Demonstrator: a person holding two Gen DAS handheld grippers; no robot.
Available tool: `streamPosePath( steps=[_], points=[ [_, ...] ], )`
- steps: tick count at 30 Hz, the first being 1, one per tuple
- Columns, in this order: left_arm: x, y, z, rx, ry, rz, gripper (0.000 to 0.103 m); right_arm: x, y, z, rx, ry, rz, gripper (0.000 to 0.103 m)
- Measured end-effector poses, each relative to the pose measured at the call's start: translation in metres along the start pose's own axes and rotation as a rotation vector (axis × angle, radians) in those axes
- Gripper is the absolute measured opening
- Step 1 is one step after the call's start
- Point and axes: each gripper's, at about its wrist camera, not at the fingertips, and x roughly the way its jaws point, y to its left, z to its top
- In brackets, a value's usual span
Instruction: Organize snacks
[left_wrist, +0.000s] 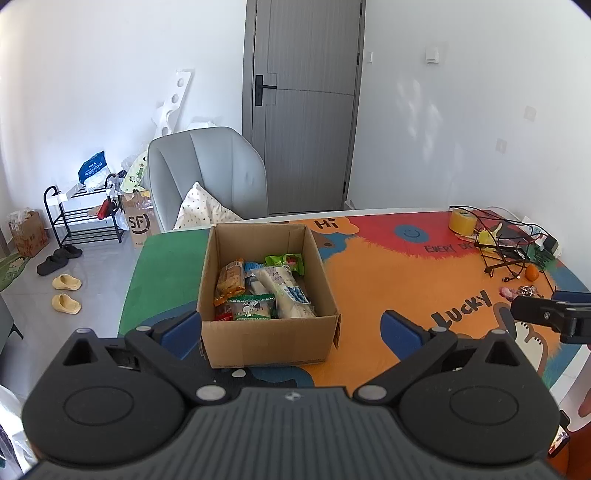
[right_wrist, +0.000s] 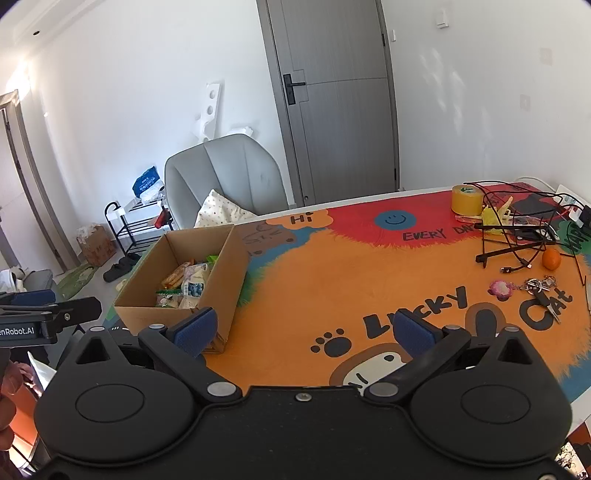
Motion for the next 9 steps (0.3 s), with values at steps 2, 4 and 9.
streamPosePath(
  steps=[2, 4, 9],
  points=[
    [0.0011, 0.0008, -0.0006, -0.003, 0.004, 0.0, 0.102, 0.0007, 0.0002, 0.0003, 0.0, 0.0, 0.001, 0.103],
    [0.0005, 0.0006, -0.0012, -0.001, 0.002, 0.001, 0.102, 0.0008, 0.0003, 0.0003, -0.001, 0.001, 0.001, 0.103],
    [0.002, 0.0001, -0.0008, -0.001, 0.006, 0.0, 0.102, 0.0008, 0.0, -0.0001, 0.004, 0.001, 0.002, 0.103]
  ],
)
